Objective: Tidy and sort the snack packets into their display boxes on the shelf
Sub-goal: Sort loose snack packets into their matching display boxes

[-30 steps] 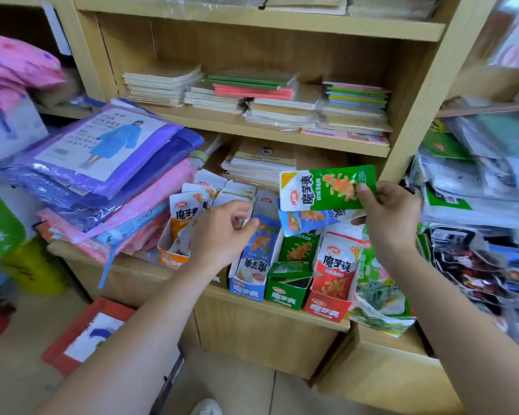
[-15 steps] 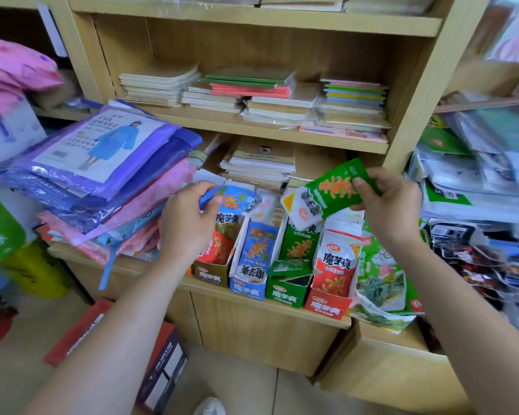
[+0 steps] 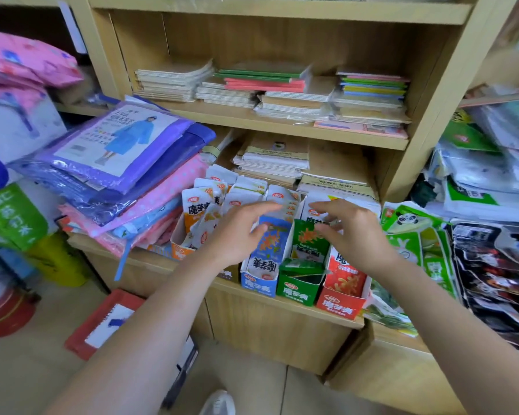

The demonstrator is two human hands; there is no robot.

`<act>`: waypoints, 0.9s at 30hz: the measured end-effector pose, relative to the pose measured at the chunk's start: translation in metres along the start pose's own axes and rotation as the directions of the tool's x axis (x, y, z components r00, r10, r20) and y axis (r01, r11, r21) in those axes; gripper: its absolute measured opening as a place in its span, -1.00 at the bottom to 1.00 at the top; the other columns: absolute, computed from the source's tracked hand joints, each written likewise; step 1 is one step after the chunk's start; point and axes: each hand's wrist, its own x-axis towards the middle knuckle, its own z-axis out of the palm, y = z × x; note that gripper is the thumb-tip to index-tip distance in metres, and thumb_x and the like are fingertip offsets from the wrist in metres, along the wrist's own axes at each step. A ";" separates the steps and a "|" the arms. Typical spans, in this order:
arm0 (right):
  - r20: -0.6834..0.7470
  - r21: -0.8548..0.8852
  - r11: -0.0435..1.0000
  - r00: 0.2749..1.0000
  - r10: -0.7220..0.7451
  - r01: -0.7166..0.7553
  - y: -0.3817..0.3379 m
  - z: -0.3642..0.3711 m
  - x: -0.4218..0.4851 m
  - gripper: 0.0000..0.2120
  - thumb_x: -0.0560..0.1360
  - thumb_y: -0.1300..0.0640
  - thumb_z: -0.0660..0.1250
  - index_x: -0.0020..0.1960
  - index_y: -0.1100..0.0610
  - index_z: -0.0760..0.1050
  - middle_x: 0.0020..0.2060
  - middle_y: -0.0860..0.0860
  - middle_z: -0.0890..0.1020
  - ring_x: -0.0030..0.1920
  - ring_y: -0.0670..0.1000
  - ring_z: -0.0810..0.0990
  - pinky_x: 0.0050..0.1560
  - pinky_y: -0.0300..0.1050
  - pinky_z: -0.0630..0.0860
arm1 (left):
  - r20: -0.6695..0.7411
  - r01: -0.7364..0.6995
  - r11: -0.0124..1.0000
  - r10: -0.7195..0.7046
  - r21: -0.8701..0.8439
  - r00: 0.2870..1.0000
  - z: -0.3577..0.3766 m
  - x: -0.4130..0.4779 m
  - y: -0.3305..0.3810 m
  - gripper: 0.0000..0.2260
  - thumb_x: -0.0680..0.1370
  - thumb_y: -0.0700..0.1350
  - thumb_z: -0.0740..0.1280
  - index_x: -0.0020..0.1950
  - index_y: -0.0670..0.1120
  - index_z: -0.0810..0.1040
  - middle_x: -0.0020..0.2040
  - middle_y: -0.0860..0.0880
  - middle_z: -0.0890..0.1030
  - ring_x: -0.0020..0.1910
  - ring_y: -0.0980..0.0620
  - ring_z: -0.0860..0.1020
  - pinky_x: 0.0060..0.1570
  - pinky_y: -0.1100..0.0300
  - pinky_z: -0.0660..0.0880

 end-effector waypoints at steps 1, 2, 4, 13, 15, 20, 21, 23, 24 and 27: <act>0.021 0.073 0.997 1.000 -0.001 -0.001 -0.003 -0.002 -0.001 -0.71 0.55 0.04 0.40 0.26 0.05 0.60 0.10 -0.01 0.66 0.01 -0.05 0.63 0.09 0.01 0.58 | -0.112 -0.015 1.000 0.015 0.003 0.994 -0.006 -0.002 0.000 -0.56 0.61 -0.29 0.30 0.42 0.09 0.52 0.41 0.12 0.53 0.32 0.12 0.53 0.33 0.00 0.50; 0.080 0.136 0.991 0.997 -0.016 0.005 -0.007 -0.005 -0.003 -0.68 0.53 -0.07 0.39 0.21 0.05 0.63 0.08 -0.05 0.67 0.03 -0.11 0.61 0.11 -0.06 0.55 | -0.239 -0.020 0.999 0.031 0.047 0.971 -0.014 -0.004 -0.001 -0.60 0.59 -0.28 0.31 0.36 0.07 0.57 0.34 0.11 0.58 0.24 0.11 0.57 0.25 0.02 0.55; 0.266 0.169 0.983 0.958 -0.108 0.064 -0.016 -0.007 -0.011 -0.55 0.43 -0.20 0.45 0.19 0.05 0.64 0.09 -0.10 0.67 0.08 -0.19 0.57 0.14 -0.21 0.49 | -0.464 0.013 0.983 0.076 0.185 0.883 -0.031 -0.012 -0.003 -0.66 0.54 -0.25 0.37 0.27 0.02 0.63 0.19 0.04 0.66 0.13 0.01 0.60 0.13 0.00 0.57; 0.074 -0.070 0.990 0.990 -0.120 0.125 -0.008 0.016 -0.015 -0.75 0.45 0.27 0.49 0.11 0.08 0.66 0.01 0.00 0.71 -0.01 0.09 0.67 -0.01 0.06 0.61 | -0.299 0.450 0.888 -0.407 0.091 0.863 -0.058 -0.044 -0.042 -0.68 0.38 0.04 0.55 0.09 0.02 0.66 0.00 0.05 0.71 0.05 0.00 0.65 0.05 0.00 0.57; -0.025 -0.138 0.988 0.997 -0.075 0.071 -0.009 0.022 -0.011 -0.71 0.48 0.28 0.45 0.18 0.09 0.60 0.04 0.05 0.67 -0.02 0.19 0.65 -0.09 0.10 0.61 | -0.308 0.444 0.887 -0.392 0.122 0.867 -0.059 -0.046 -0.046 -0.86 0.44 0.00 0.52 -0.12 -0.05 0.67 -0.20 0.02 0.69 -0.13 -0.01 0.65 -0.11 -0.03 0.58; -0.105 -0.304 0.952 0.992 -0.075 0.040 -0.005 0.042 -0.001 -0.49 0.36 0.48 0.39 0.26 0.14 0.57 0.03 0.14 0.55 -0.01 0.28 0.54 -0.13 0.14 0.56 | -0.477 0.403 0.900 -0.284 0.167 0.832 -0.059 -0.045 -0.042 -0.74 0.54 -0.02 0.44 -0.33 -0.02 0.52 -0.46 0.05 0.43 -0.34 -0.08 0.45 -0.37 0.13 0.24; -0.124 -0.331 0.942 0.987 -0.097 0.051 -0.005 0.045 -0.001 -0.48 0.32 0.50 0.40 0.21 0.15 0.60 0.03 0.14 0.55 -0.01 0.28 0.52 -0.11 0.15 0.53 | -0.536 0.401 0.898 -0.252 0.180 0.806 -0.060 -0.045 -0.039 -0.82 0.56 -0.03 0.43 -0.23 -0.03 0.62 -0.41 0.01 0.51 -0.31 -0.07 0.46 -0.35 0.14 0.23; -0.155 -0.366 0.930 0.982 -0.106 0.043 -0.005 0.051 -0.001 -0.52 0.29 0.48 0.42 0.14 0.13 0.64 0.06 0.12 0.56 0.03 0.27 0.50 -0.07 0.12 0.47 | -0.645 0.392 0.897 -0.177 0.206 0.744 -0.062 -0.043 -0.035 -0.86 0.58 -0.03 0.41 -0.07 -0.07 0.69 -0.26 -0.11 0.65 -0.27 -0.13 0.51 -0.30 0.13 0.30; -0.163 -0.364 0.931 0.982 -0.096 0.031 -0.005 0.053 -0.001 -0.54 0.29 0.44 0.44 0.13 0.12 0.65 0.08 0.11 0.57 0.06 0.27 0.49 -0.04 0.12 0.43 | -0.686 0.377 0.906 -0.150 0.192 0.711 -0.064 -0.041 -0.037 -0.85 0.58 -0.02 0.40 -0.04 -0.08 0.68 -0.21 -0.15 0.67 -0.23 -0.19 0.54 -0.27 0.08 0.37; -0.141 -0.315 0.948 0.987 -0.080 0.032 -0.009 0.057 0.001 -0.61 0.33 0.33 0.50 0.13 0.10 0.65 0.12 0.10 0.58 0.13 0.25 0.50 0.05 0.14 0.38 | -0.728 0.284 0.954 -0.128 0.096 0.674 -0.069 -0.039 -0.042 -0.84 0.58 -0.03 0.37 -0.02 -0.09 0.67 -0.19 -0.15 0.68 -0.19 -0.24 0.58 -0.18 0.01 0.49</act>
